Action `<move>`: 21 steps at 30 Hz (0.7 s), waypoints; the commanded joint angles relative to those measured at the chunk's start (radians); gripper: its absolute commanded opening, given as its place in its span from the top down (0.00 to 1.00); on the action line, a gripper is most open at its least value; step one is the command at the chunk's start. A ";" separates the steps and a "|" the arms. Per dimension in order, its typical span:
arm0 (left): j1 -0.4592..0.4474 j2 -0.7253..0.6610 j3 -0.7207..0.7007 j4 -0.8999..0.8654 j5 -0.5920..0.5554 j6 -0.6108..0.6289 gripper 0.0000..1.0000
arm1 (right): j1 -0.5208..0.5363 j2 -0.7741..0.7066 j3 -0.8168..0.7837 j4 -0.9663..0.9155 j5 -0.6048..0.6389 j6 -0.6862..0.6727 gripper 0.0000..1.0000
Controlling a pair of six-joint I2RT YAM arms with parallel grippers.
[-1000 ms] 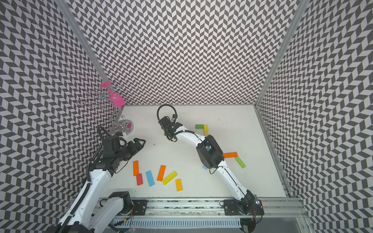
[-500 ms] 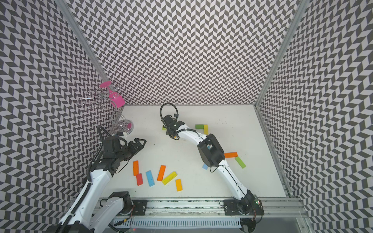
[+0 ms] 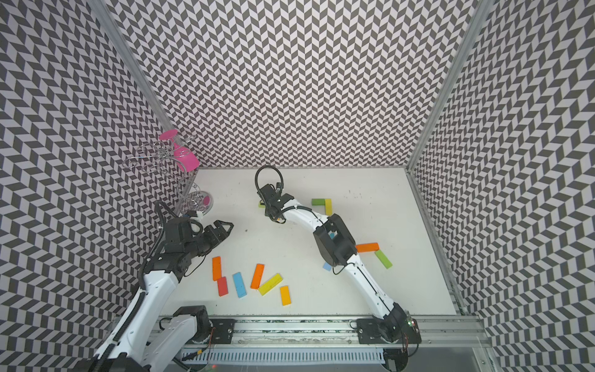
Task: Assemble a giraffe with building blocks
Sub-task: Assemble the building block at the center of the board.
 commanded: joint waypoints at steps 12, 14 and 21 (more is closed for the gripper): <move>-0.008 -0.001 -0.004 0.024 0.003 0.003 0.10 | 0.008 0.029 0.003 -0.030 -0.016 0.004 0.73; -0.008 -0.003 -0.005 0.024 0.004 0.003 0.10 | 0.011 0.023 0.000 -0.032 -0.025 0.011 0.74; -0.008 -0.009 -0.011 0.024 0.001 0.003 0.10 | 0.014 0.011 -0.019 -0.030 -0.038 0.039 0.74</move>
